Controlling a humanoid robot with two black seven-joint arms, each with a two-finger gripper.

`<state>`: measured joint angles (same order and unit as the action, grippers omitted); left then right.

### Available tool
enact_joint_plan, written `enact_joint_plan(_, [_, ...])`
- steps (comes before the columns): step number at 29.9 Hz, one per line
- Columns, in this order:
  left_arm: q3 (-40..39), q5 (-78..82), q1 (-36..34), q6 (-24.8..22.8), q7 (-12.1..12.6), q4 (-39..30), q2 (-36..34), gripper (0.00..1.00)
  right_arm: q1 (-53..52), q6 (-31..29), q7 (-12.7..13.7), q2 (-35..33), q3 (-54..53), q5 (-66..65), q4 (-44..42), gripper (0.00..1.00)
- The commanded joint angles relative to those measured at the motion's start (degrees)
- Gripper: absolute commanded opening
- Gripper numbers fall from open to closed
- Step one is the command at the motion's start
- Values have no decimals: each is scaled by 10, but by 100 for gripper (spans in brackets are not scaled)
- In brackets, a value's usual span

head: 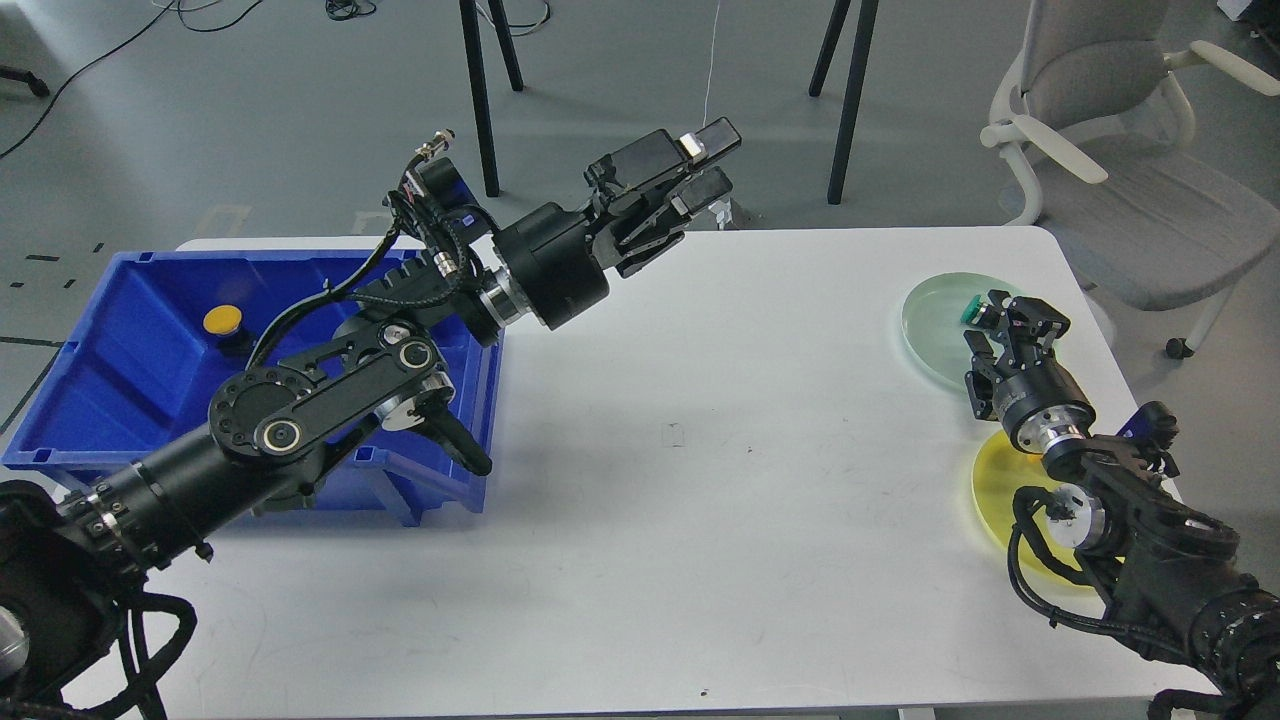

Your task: Pass button and place on color plate

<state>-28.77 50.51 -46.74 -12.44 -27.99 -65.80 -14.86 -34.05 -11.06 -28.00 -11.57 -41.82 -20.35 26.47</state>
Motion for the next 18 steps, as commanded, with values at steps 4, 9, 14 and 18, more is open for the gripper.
enact_joint_plan(4, [-7,-73,-4,20,0,57,-12,70,-1,-1,0,-13,-73,18,195,96])
enact_joint_plan(9, [-11,-131,-14,21,0,66,-100,71,-2,-3,0,-16,-87,18,313,99])
enact_joint_plan(14, [-48,-161,-2,14,0,109,-147,71,-10,-3,0,-6,-110,18,354,99])
enact_joint_plan(18, [-73,-190,34,-2,0,116,-163,72,-9,-3,0,4,-133,18,354,99])
